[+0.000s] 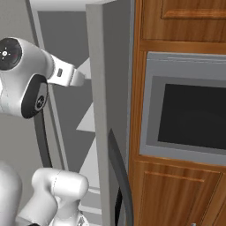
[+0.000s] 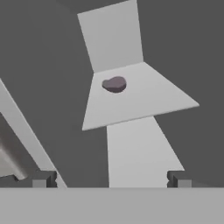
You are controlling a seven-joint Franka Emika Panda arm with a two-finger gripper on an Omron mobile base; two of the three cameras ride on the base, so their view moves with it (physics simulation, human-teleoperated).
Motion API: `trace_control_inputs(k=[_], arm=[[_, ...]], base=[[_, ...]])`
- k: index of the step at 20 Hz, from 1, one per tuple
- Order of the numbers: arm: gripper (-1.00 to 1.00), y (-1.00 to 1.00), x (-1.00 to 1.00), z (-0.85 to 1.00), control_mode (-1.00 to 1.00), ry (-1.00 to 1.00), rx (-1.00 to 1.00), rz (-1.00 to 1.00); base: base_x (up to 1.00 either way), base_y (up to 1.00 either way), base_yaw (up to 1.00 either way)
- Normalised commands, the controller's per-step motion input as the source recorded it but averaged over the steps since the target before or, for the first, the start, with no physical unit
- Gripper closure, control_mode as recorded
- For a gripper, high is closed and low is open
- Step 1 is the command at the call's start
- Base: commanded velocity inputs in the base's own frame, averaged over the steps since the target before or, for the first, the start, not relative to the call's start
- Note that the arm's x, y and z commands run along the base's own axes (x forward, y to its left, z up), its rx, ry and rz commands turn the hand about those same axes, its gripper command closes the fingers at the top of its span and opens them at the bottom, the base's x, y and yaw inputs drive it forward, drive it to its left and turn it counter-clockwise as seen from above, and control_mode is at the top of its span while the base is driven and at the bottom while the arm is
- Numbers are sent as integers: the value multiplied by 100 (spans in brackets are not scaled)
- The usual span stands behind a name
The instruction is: Take the eggplant and bell pepper out of the freezer and place them in the tupperware container on the counter. Then put the tupperware containing the vegetables back in the freezer.
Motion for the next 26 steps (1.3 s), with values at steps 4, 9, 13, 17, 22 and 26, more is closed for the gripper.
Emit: trace_control_inputs(k=[4, 9, 13, 17, 22, 26], arm=[[-100, -5, 51, 6, -100, -3, 7, 0], [-100, -3, 41, 4, -100, -5, 5, 0], [-100, 0, 42, 0, -100, -1, 2, 0], [-100, -4, 42, 0, -100, 0, 0, 0], [-100, -9, 46, 0, -100, 0, 0, 0], [-100, -10, 43, 0, -100, 0, 0, 0]], base=[[0, 0, 0], [0, 0, 0], [0, 0, 0], [0, 0, 0], [0, 0, 0], [0, 0, 0]])
